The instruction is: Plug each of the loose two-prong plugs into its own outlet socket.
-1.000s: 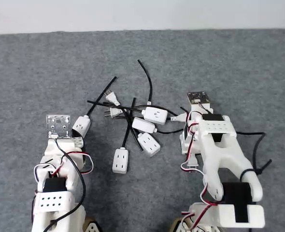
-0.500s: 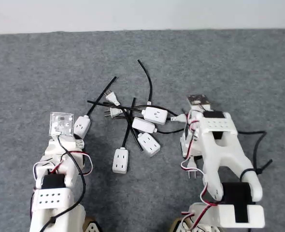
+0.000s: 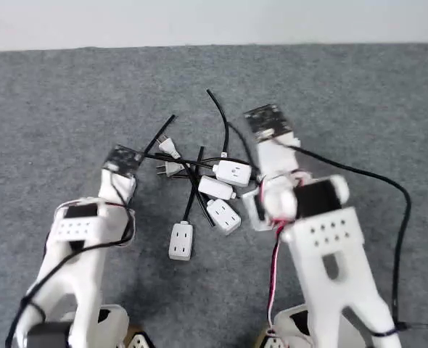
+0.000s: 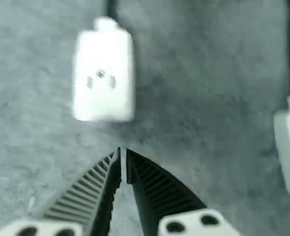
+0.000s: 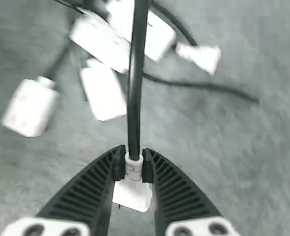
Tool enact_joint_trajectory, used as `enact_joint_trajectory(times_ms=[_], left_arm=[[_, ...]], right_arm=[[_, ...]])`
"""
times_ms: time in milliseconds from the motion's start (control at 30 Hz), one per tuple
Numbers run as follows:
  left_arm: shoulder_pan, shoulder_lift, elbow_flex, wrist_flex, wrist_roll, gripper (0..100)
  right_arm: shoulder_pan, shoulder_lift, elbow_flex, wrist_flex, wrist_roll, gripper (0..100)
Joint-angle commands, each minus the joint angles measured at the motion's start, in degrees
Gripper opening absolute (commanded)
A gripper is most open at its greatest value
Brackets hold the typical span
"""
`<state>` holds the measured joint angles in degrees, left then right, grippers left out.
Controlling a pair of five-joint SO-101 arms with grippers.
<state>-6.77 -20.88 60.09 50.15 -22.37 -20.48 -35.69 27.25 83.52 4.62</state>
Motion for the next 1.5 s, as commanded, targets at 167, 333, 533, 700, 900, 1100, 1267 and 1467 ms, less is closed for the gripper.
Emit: enact_joint_trajectory(times_ms=[167,333,533,700,900,1100,1267,1467], left_arm=[[6.24,1.49,-2.77,8.09,-16.35,1],[6.95,-4.75,1.71,6.07,-16.53,1],[7.03,-6.59,2.95,6.07,-18.11,1],[7.03,-6.68,3.12,6.24,-18.55,1],[7.82,-6.77,3.74,6.24,-18.64,1],[7.82,-6.86,3.74,6.95,-20.13,1],[7.21,-6.86,3.56,4.75,-18.02,1],[-1.49,-6.86,2.95,-10.55,10.29,1]], right_arm=[[-14.55,-0.75,-3.16,-7.78,-4.75,0.8],[-21.85,3.3,-3.16,-12.35,-7.91,0.8],[-23.96,8.75,-3.08,-15.25,-9.93,0.8],[-24.04,13.05,-3.34,-16.75,-10.11,0.8],[-23.87,14.29,-3.16,-18.86,-12.22,0.8],[-23.87,14.46,-3.08,-20.0,-12.13,0.8],[-23.78,14.46,-2.81,-20.0,-13.45,0.8],[-21.93,14.46,5.27,-29.49,-20.31,0.8]])
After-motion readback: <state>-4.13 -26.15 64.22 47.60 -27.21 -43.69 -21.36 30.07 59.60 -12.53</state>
